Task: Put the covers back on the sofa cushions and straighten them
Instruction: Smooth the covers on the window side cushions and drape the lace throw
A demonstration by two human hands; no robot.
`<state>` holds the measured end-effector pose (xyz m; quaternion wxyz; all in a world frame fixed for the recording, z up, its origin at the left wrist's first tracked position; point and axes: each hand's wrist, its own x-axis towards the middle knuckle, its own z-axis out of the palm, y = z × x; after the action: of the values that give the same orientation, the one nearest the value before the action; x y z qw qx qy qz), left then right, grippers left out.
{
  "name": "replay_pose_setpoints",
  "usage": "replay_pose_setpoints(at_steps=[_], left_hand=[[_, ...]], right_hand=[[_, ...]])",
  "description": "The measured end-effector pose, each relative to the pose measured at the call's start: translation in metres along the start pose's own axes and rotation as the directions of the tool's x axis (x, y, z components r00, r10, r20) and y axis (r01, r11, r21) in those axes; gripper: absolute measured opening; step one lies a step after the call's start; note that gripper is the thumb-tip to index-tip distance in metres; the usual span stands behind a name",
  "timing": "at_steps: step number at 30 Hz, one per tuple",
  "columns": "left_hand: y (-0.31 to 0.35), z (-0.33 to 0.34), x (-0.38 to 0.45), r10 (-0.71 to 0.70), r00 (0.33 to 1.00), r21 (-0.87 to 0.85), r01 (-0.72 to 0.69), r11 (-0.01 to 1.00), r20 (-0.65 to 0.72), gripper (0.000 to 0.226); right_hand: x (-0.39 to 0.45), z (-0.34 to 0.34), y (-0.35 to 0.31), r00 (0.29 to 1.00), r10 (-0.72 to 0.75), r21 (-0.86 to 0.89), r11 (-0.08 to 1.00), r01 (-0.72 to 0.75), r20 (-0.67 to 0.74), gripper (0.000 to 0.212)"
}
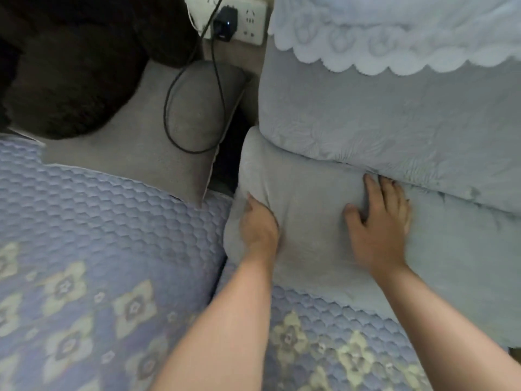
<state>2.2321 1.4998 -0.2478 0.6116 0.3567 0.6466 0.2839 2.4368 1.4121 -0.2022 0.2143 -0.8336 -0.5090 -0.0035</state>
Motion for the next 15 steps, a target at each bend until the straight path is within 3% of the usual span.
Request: replay_pose_setpoints(at_steps=[3, 5, 6, 9, 11, 13, 15], left_hand=[[0.014, -0.011, 0.001, 0.004, 0.998, 0.307, -0.021, 0.951, 0.055, 0.065], [0.022, -0.050, 0.007, 0.001, 0.999, 0.417, -0.015, 0.909, 0.034, 0.064], [0.028, -0.061, -0.001, 0.042, 0.999, 0.408, -0.051, 0.912, 0.030, 0.060], [0.033, -0.037, -0.022, 0.367, 0.928, 0.316, -0.331, 0.889, -0.063, 0.058], [0.032, 0.017, -0.041, 0.449, 0.893, 0.431, -0.419, 0.799, 0.036, 0.069], [0.026, 0.061, -0.052, 0.360, 0.909, 0.672, -0.400, 0.623, 0.207, 0.081], [0.031, 0.068, -0.046, 0.283, 0.934, 0.806, -0.336, 0.487, 0.218, 0.087]], right_hand=[[0.001, -0.014, 0.016, 0.997, -0.018, 0.026, 1.000, 0.016, 0.078, 0.060], [-0.020, -0.019, 0.018, 1.000, -0.006, 0.055, 0.998, 0.004, 0.030, 0.056], [-0.036, -0.020, 0.018, 1.000, 0.027, 0.052, 0.998, -0.028, 0.007, 0.055], [-0.064, -0.015, 0.011, 0.991, 0.126, 0.098, 0.987, -0.131, 0.048, 0.058], [-0.074, -0.022, 0.023, 0.985, 0.165, 0.112, 0.979, -0.170, 0.054, 0.060], [-0.081, -0.033, 0.042, 0.980, 0.190, 0.130, 0.972, -0.197, 0.063, 0.061], [-0.083, -0.042, 0.061, 0.965, 0.246, 0.127, 0.958, -0.256, 0.091, 0.061]])
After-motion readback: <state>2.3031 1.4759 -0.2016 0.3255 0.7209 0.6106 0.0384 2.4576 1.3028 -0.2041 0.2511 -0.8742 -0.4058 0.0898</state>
